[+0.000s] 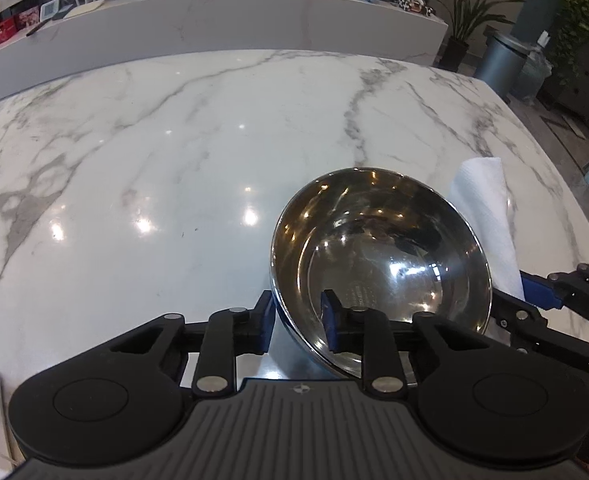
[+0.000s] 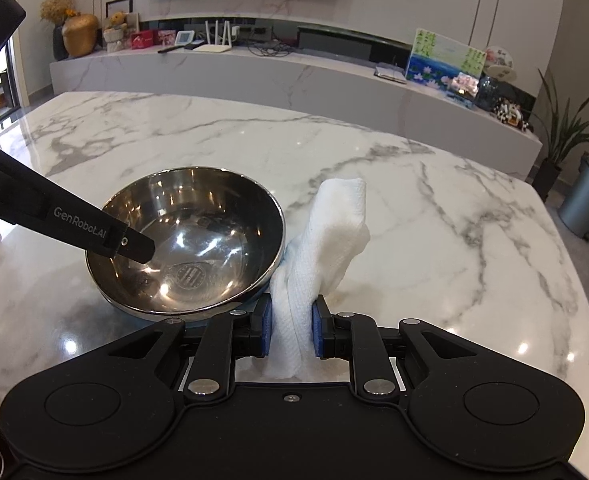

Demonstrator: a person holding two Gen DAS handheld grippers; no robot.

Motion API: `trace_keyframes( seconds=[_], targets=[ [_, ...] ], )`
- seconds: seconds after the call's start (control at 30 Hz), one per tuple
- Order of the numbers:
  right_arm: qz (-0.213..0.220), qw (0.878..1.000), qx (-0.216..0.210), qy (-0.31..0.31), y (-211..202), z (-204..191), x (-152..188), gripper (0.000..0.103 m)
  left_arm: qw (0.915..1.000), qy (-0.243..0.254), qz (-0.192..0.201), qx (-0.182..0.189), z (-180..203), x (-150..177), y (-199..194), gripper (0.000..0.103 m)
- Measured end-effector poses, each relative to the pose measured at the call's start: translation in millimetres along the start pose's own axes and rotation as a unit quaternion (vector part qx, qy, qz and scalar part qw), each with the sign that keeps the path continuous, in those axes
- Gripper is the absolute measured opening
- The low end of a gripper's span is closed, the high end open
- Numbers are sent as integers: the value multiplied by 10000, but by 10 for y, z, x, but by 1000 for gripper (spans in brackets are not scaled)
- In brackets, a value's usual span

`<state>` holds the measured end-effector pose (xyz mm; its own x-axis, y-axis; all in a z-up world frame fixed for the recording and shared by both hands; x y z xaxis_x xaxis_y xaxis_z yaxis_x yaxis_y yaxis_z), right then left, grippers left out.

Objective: Clean bowl
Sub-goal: 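Press the cloth against the blue outer wall with the right tool while the left tool holds the rim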

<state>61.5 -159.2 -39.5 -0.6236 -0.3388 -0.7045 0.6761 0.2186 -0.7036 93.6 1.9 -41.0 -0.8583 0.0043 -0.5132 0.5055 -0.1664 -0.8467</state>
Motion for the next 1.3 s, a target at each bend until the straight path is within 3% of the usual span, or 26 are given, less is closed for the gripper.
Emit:
trace_keyframes(
  seconds=[0.63,0.73,0.9,1.07,1.2,1.3],
  targets=[
    [-532,9979,-293,-203,157,-137,145,18,9999,139,79,-6,12,16,26,23],
    [-515,9982,-248,-198,145,-121,144,18,9999,85,11,-64,2,41,23,26],
    [-325,9994,-66,-58,96,-19,86,18,9999,-102,-31,-15,-18,71,-38,41],
    [-89,9999,-9,88,23,77,21,18,10000,-81,-44,29,-2,81,-65,41],
    [-129,9999,-106,45,43,61,24,18,10000,45,-12,76,27,69,-76,29],
    [-183,9997,-154,-45,57,5,40,18,9999,113,14,78,53,64,-59,29]
  ],
)
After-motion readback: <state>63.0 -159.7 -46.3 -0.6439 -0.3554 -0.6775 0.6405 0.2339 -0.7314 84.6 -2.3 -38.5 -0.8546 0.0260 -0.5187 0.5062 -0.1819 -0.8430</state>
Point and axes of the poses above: each gripper's, at about its wrist camera, not at the fingertips, and y roughly the way its jaws point, z to its right, x to its underside, the point moved 5 cm from there along y, roughly the way its jaws point, and after that the axes turned 2 degrees about x, right-handed, at the moved point
